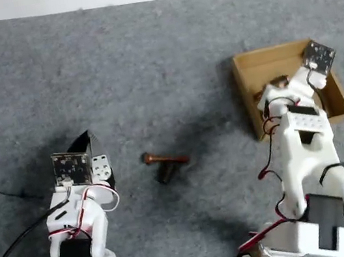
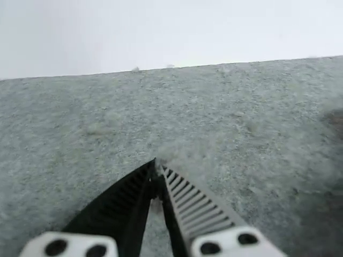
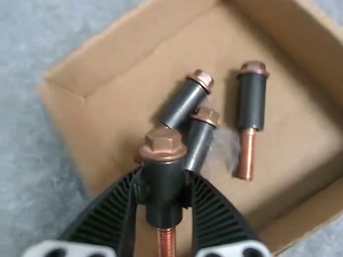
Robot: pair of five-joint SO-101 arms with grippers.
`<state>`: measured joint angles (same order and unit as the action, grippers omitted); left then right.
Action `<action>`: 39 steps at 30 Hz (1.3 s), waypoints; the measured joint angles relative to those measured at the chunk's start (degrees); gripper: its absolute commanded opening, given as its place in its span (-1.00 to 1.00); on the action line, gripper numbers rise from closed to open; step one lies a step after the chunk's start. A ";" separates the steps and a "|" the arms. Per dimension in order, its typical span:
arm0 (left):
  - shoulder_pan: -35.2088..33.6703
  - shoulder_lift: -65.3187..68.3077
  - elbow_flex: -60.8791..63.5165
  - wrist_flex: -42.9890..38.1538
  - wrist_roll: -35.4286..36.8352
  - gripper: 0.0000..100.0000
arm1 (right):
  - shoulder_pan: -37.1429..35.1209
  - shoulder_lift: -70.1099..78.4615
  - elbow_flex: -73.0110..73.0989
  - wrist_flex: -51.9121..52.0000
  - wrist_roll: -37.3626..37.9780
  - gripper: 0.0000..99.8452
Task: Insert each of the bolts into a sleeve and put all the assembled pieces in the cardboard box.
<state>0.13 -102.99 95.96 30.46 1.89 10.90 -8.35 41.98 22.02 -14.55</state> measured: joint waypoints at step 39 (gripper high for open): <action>-4.22 0.00 0.00 0.00 1.58 -0.99 | -49.85 -44.22 32.35 5.80 21.27 -0.53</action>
<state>-4.09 -102.99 95.96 30.46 3.47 -38.95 -52.57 74.33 27.82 6.73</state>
